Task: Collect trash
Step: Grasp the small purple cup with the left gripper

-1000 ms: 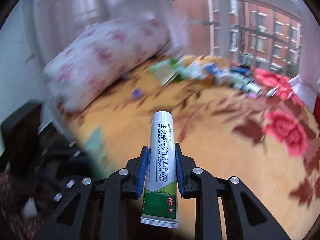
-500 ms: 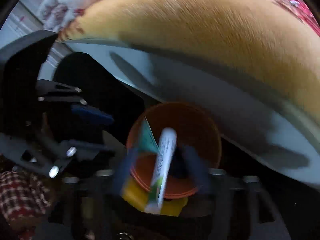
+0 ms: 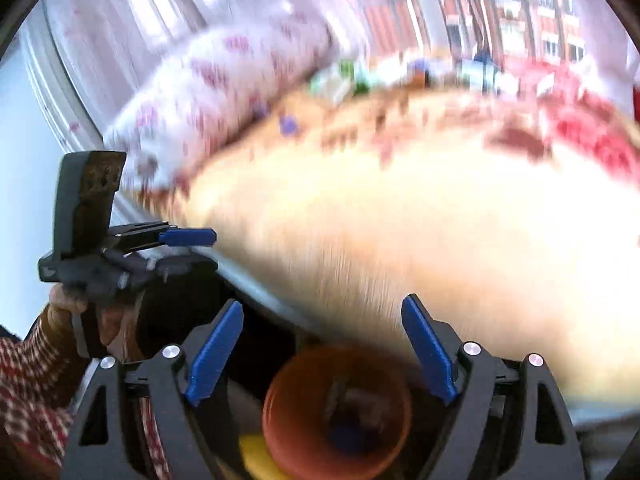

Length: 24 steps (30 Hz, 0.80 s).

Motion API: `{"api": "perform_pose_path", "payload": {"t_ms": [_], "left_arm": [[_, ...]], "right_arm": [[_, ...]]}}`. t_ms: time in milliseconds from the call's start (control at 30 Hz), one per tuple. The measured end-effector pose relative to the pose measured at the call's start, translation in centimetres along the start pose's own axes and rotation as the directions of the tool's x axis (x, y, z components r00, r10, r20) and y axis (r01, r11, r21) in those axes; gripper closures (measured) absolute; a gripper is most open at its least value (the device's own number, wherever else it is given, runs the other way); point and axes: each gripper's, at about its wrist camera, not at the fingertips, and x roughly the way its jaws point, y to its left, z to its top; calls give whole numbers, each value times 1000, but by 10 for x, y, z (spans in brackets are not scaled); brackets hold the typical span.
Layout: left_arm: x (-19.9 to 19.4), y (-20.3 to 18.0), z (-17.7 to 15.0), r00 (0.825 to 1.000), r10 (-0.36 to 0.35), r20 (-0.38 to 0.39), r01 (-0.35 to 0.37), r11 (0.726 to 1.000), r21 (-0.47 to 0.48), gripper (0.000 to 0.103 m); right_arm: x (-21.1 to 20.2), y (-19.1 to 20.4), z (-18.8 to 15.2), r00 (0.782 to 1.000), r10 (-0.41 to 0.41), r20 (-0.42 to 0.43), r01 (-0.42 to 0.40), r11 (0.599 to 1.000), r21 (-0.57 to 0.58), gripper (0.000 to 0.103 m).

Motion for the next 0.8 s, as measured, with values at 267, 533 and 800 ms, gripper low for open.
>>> {"api": "perform_pose_path", "payload": {"t_ms": [267,533,800], "left_arm": [[39,64,95,982,181,61,-182,983,13,28],[99,116,136,957,291,6,-291,953,79,28],[129,138,148,950,305,-64,-302,952,48,34]], "right_arm": [[19,-13,30,996,53,76,-56,998,42,19],[28,-42,20,999,32,32,-35,993,113,19],[32,-52,24,998,30,48,-36,991,128,19]]}}
